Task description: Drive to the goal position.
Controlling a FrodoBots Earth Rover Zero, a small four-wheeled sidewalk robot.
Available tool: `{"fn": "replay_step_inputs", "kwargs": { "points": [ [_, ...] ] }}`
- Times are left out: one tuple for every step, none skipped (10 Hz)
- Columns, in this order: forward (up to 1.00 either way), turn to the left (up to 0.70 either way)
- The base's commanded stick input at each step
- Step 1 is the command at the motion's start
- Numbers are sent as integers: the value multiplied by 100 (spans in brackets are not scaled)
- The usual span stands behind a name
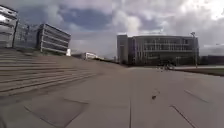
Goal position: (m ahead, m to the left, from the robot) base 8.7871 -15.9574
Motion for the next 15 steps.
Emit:
{"fn": "replay_step_inputs", "kwargs": {
  "points": [
    [70,35],
    [70,35],
    [70,35],
    [70,35],
    [70,35],
    [70,35],
    [70,35],
    [70,35],
    [70,5],
    [70,-29],
    [70,-35],
    [70,-35],
    [70,-35],
    [70,-35],
    [70,-35]
  ]
}}
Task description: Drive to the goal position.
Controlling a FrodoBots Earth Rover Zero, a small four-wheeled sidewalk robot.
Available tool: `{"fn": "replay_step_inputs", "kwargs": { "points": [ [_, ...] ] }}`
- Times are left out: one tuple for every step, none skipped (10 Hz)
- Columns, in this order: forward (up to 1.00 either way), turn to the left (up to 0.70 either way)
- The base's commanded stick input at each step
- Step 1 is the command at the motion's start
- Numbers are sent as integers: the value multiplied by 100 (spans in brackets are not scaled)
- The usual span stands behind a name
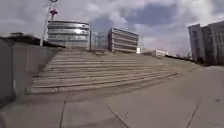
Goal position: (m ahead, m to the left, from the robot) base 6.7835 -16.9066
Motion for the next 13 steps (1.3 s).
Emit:
{"fn": "replay_step_inputs", "kwargs": {
  "points": [
    [70,-35],
    [70,-35],
    [70,-35],
    [70,-35],
    [70,-35],
    [70,-35],
    [70,-35],
    [70,-35],
    [70,-35],
    [70,-35],
    [70,-35],
    [70,-35],
    [70,-35]
  ]
}}
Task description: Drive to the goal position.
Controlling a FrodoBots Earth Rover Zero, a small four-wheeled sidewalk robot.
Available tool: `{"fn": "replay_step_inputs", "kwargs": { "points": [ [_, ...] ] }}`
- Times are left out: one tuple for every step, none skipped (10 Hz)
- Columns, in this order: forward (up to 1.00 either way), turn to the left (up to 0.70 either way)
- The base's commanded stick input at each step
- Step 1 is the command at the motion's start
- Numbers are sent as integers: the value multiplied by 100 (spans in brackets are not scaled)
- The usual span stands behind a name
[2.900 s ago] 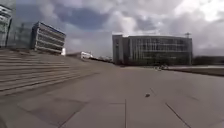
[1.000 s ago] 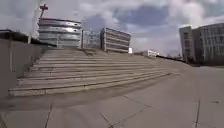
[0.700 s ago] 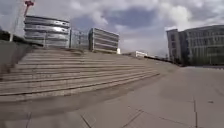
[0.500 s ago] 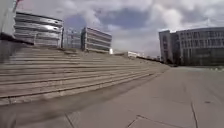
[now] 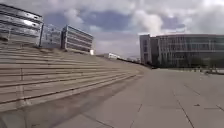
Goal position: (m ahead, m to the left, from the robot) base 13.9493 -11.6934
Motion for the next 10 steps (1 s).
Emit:
{"fn": "replay_step_inputs", "kwargs": {
  "points": [
    [70,-11],
    [70,0],
    [70,0],
    [70,0],
    [70,0],
    [70,0],
    [70,0],
    [70,0],
    [70,0],
    [70,0]
  ]
}}
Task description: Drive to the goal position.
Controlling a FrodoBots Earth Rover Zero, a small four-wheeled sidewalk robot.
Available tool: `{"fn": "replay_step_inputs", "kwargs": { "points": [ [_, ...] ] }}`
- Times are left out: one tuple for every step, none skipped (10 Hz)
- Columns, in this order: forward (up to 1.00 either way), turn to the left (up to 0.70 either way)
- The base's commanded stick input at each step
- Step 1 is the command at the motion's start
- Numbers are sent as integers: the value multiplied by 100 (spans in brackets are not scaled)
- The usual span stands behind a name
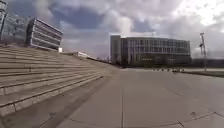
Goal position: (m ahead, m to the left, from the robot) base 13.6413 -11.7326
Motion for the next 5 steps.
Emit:
{"fn": "replay_step_inputs", "kwargs": {
  "points": [
    [70,0],
    [70,0],
    [70,-5],
    [70,-25],
    [70,-35]
  ]
}}
